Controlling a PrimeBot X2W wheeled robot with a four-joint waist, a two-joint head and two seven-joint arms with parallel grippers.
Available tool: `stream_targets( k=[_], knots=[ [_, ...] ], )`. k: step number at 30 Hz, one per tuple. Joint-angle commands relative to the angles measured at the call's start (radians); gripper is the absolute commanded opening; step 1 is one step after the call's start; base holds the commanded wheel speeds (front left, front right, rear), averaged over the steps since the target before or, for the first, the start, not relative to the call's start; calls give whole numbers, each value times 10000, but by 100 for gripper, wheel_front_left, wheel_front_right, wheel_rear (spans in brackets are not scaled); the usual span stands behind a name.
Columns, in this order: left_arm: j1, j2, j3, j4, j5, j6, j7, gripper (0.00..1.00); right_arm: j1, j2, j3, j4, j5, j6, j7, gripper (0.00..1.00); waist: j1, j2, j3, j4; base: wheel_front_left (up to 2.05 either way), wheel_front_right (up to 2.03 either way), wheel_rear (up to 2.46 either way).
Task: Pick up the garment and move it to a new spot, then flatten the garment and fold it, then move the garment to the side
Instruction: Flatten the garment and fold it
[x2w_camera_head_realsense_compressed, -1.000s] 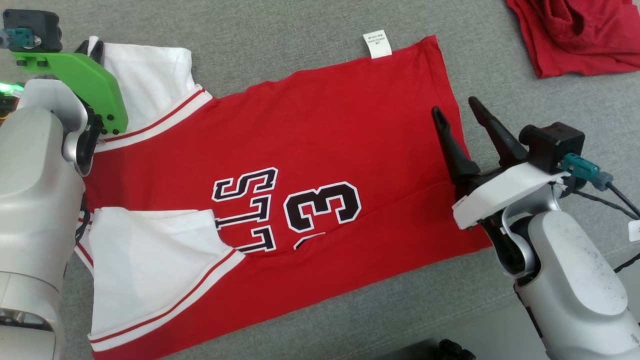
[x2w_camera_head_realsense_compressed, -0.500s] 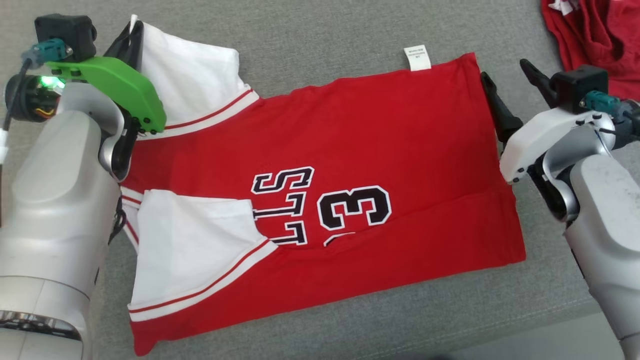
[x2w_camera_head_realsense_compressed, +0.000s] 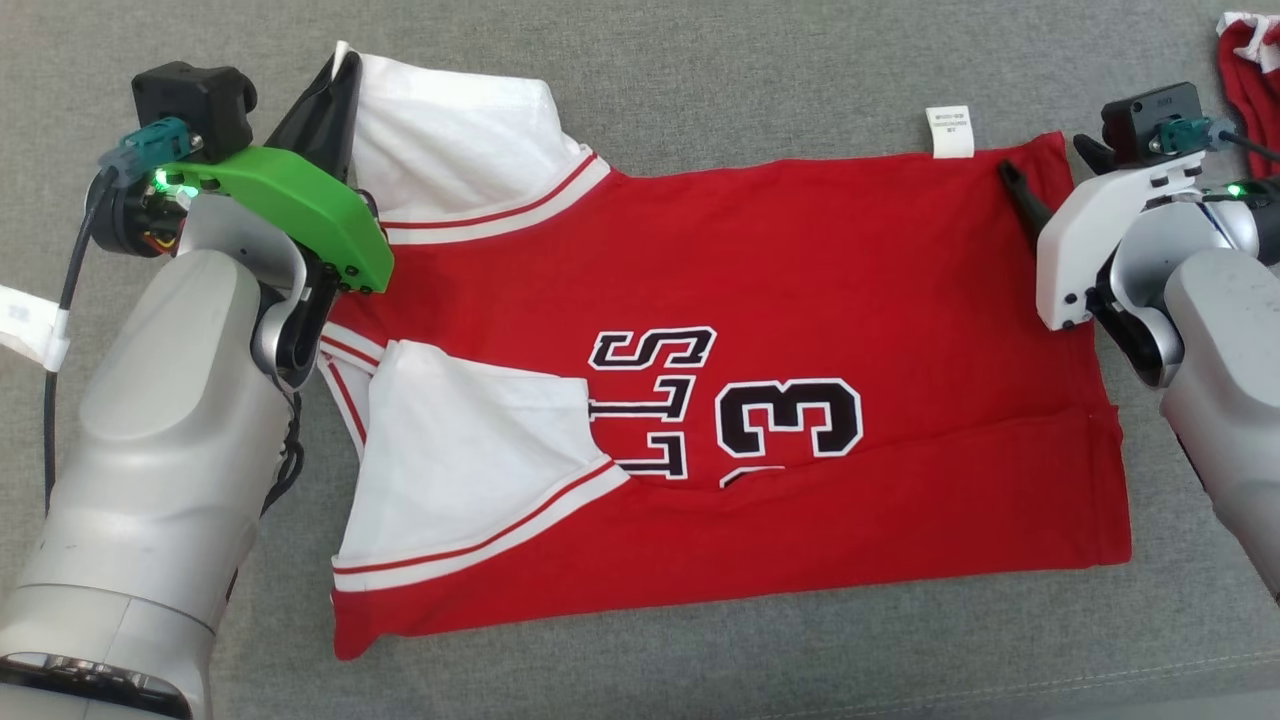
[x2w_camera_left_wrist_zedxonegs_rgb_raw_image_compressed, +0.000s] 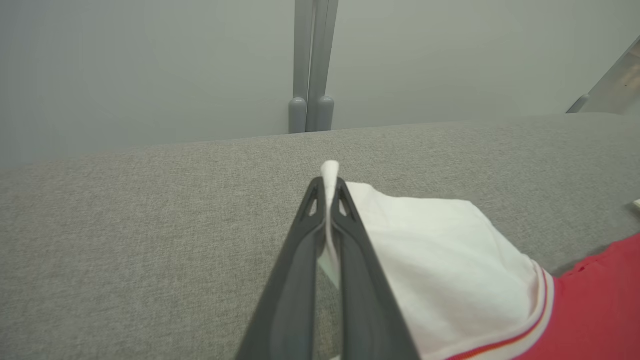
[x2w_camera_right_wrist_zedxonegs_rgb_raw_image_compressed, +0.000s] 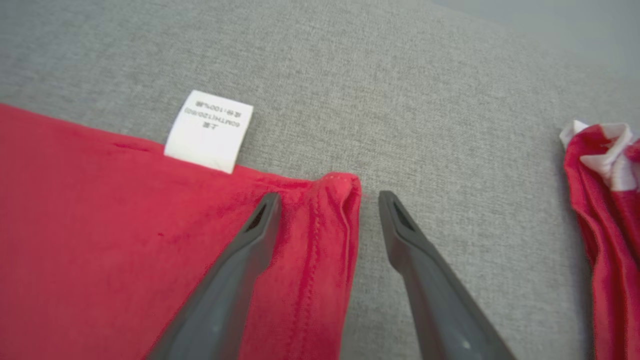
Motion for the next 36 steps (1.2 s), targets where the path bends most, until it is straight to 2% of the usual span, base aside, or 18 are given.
stream_targets(
  k=[1,3,4,6,8,10,12,18,25,29,31,36],
  knots=[
    [146,76,6,-99,-69,18,-14,0,-159,-113,169,192,187,-4,68,78,0,0,42,36,0,0,0],
    [183,118,8,-207,-100,53,-4,0,-307,-169,405,385,475,-6,87,63,0,0,63,50,0,0,0],
    [199,139,13,-252,-120,63,5,0,-382,-199,524,450,599,-6,90,60,0,0,71,58,0,0,0],
    [260,174,25,-347,-147,91,11,0,-530,-268,784,621,846,-10,95,47,0,0,89,79,0,0,0],
    [324,215,42,-455,-182,111,18,0,-647,-329,1013,784,1106,-10,119,40,0,0,102,104,0,0,0],
    [373,258,58,-570,-230,123,4,0,-765,-395,1204,939,1298,-10,49,28,0,0,109,131,0,0,0],
    [487,292,74,-700,-266,138,-76,0,-850,-451,1351,1088,1462,-10,-112,0,0,0,89,143,0,0,0],
    [1138,504,216,-1346,-357,189,-460,0,-716,-563,1818,1018,1947,-10,-1078,0,0,0,-182,96,0,0,0],
    [2783,910,418,-3030,-546,449,-840,0,347,-1000,2258,56,2794,-10,-2551,0,0,0,-793,47,0,0,0],
    [4561,1348,619,-4954,-587,976,-987,0,1348,-1409,2049,-792,3093,-10,-3451,0,0,0,-1289,-10,0,0,0],
    [5663,1552,705,-6153,-652,1373,-1002,0,1994,-1502,1745,-1273,2955,-10,-3668,0,0,0,-1577,-23,0,0,0],
    [7530,1811,812,-8027,-813,2158,-953,0,3356,-1508,843,-2079,2652,-10,-3806,0,0,0,-2012,63,0,0,0]
  ],
)
